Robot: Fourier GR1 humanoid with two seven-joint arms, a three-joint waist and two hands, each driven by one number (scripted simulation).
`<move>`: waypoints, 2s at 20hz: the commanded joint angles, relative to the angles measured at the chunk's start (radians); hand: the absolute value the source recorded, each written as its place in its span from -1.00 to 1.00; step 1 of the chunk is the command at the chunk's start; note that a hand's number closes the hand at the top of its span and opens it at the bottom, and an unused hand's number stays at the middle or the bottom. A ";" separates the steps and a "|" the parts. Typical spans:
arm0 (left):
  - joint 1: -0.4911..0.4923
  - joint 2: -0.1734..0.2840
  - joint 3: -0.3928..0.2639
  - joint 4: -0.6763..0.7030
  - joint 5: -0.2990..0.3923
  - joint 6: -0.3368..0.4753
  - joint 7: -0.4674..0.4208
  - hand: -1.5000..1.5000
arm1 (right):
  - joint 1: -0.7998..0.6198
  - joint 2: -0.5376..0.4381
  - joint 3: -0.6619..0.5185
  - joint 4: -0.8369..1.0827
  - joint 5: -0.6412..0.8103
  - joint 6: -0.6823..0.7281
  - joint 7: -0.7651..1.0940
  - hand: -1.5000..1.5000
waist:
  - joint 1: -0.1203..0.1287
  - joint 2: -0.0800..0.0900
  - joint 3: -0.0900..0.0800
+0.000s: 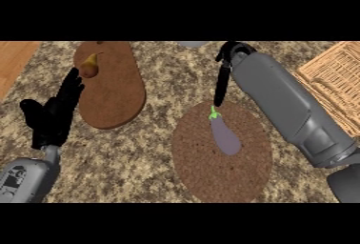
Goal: Pick the eggplant from the placemat and place it in the basket
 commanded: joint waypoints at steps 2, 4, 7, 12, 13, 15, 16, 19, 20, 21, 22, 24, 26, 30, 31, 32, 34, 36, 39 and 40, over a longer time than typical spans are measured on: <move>-0.005 0.004 0.010 0.004 0.007 -0.013 0.004 0.00 | -0.161 0.034 -0.077 0.155 -0.135 0.325 0.175 -1.00 | 0.006 -0.003 0.001; -0.014 -0.002 0.021 0.042 0.002 -0.014 -0.019 0.00 | -0.183 0.031 -0.090 0.221 -0.150 0.373 0.161 -1.00 | -0.012 0.000 0.002; 0.010 -0.035 0.006 0.029 -0.016 0.012 -0.026 0.00 | -0.205 0.046 -0.089 0.284 -0.143 0.386 0.138 -1.00 | -0.030 -0.007 0.003; 0.023 0.008 0.051 -0.004 0.016 -0.034 0.007 0.00 | -0.250 0.102 -0.112 0.397 -0.132 0.300 0.094 -1.00 | -0.020 -0.005 0.004; 0.028 -0.006 0.057 0.044 0.000 -0.034 -0.050 0.00 | -0.230 0.118 -0.100 0.383 -0.107 0.247 0.058 -1.00 | -0.031 -0.006 0.003; 0.044 -0.012 0.046 -0.016 0.000 -0.026 0.005 0.00 | -0.257 0.079 -0.129 0.387 -0.125 0.286 0.081 -1.00 | -0.040 -0.012 0.004; 0.030 -0.017 0.051 -0.005 -0.012 -0.007 0.021 0.00 | -0.210 0.125 -0.114 0.370 -0.105 0.211 0.066 -1.00 | -0.049 -0.015 0.004; 0.023 -0.012 0.064 -0.020 -0.027 -0.016 0.017 0.00 | -0.205 0.105 -0.137 0.357 -0.102 0.234 0.054 -1.00 | -0.053 -0.015 0.004; 0.025 -0.012 0.078 0.011 -0.021 -0.025 0.012 0.00 | -0.148 0.122 -0.117 0.339 -0.077 0.209 0.019 -1.00 | -0.058 -0.015 0.004; 0.075 -0.028 0.078 -0.011 -0.013 -0.029 -0.020 0.00 | -0.157 0.135 -0.127 0.347 -0.078 0.182 0.037 -1.00 | -0.053 -0.016 0.004; 0.067 -0.040 0.054 -0.032 -0.050 0.006 0.004 0.00 | -0.088 0.127 -0.104 0.308 -0.054 0.185 -0.005 -1.00 | -0.064 -0.019 0.004; 0.056 -0.055 0.080 0.089 -0.037 -0.038 -0.074 0.00 | -0.101 0.188 -0.133 0.270 -0.080 0.157 0.079 -1.00 | -0.079 -0.023 0.004; 0.098 -0.004 0.108 -0.041 -0.011 -0.061 0.000 0.00 | -0.020 0.122 -0.120 0.228 -0.046 0.161 0.003 -1.00 | -0.070 -0.024 0.005; 0.133 -0.023 0.115 -0.059 -0.031 -0.049 -0.013 0.00 | 0.013 0.124 -0.116 0.099 -0.023 0.151 0.042 -1.00 | -0.080 -0.029 0.004; 0.056 -0.030 0.122 0.043 -0.031 -0.084 -0.025 0.00 | 0.056 0.123 -0.099 0.142 0.024 0.123 -0.044 -1.00 | -0.070 -0.019 0.004; 0.091 -0.039 0.111 -0.036 -0.049 -0.051 0.006 0.00 | 0.050 0.141 -0.109 0.113 0.026 0.109 -0.010 -1.00 | -0.067 -0.021 0.004; 0.003 -0.037 0.139 0.078 -0.056 -0.069 -0.006 0.00 | 0.072 0.138 -0.115 0.058 0.032 0.117 0.013 -1.00 | -0.077 -0.020 0.004; 0.074 -0.028 0.141 -0.020 -0.054 -0.080 0.012 0.00 | 0.089 0.135 -0.130 0.004 0.035 0.121 0.061 -1.00 | -0.073 -0.023 0.004; 0.072 -0.020 0.168 -0.026 -0.042 -0.110 0.017 0.00 | 0.151 0.104 -0.139 -0.007 0.065 0.135 -0.018 -1.00 | -0.069 -0.020 0.004; 0.089 -0.064 0.128 -0.048 -0.070 -0.083 0.008 0.00 | 0.110 0.166 -0.162 0.016 0.058 0.088 0.056 -1.00 | -0.065 -0.020 0.004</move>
